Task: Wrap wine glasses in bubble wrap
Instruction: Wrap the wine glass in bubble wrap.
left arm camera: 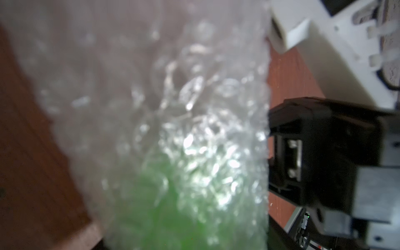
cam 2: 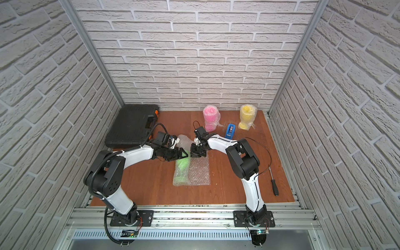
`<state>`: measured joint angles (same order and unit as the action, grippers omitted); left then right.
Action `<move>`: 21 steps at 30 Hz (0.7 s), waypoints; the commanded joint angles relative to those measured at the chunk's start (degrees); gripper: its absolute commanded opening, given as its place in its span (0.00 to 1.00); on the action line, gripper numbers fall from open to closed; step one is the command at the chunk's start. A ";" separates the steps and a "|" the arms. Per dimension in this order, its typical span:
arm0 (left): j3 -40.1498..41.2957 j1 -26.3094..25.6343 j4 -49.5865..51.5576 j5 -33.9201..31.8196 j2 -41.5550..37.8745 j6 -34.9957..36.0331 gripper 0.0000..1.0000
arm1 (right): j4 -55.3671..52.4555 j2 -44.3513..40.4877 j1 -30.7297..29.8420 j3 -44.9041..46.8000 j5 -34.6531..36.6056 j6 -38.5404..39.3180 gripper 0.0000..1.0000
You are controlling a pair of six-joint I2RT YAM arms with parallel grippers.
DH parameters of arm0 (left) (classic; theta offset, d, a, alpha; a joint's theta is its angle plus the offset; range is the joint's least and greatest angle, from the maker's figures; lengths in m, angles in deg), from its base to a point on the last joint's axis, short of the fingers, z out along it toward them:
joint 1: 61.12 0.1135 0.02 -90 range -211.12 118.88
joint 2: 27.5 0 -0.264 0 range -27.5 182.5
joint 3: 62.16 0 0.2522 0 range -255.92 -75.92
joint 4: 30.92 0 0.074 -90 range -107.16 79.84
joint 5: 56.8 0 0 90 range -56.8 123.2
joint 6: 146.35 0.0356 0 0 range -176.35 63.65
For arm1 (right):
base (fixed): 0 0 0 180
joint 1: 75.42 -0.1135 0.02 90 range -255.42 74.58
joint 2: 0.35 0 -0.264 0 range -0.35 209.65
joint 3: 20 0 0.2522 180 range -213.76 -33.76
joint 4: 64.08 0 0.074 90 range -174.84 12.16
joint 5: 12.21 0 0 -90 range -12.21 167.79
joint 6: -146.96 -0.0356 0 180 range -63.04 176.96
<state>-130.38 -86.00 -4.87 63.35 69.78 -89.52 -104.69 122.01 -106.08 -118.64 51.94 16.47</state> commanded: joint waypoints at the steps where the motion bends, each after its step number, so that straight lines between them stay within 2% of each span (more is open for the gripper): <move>1: -2.42 -2.70 7.26 -4.50 2.23 2.53 0.78 | 4.19 0.83 -0.03 -1.30 -0.91 1.02 0.10; 5: -6.45 -5.10 13.03 -10.35 4.34 2.29 0.78 | 2.78 -1.79 0.29 -0.19 1.13 2.22 0.12; 9: -10.75 -7.62 18.68 -17.17 6.41 1.31 0.78 | -1.58 -8.51 1.27 3.47 4.27 3.93 0.20; 15: -17.36 -11.12 25.29 -23.43 10.65 0.40 0.77 | -9.00 -18.27 4.41 11.15 5.46 7.01 0.38; 21: -20.54 -12.57 29.36 -28.81 12.48 -2.19 0.76 | -8.79 -24.56 7.16 22.52 2.83 9.32 0.55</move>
<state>-151.40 -98.13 17.38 40.66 78.98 -90.24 -111.45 98.28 -99.74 -100.11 56.01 23.48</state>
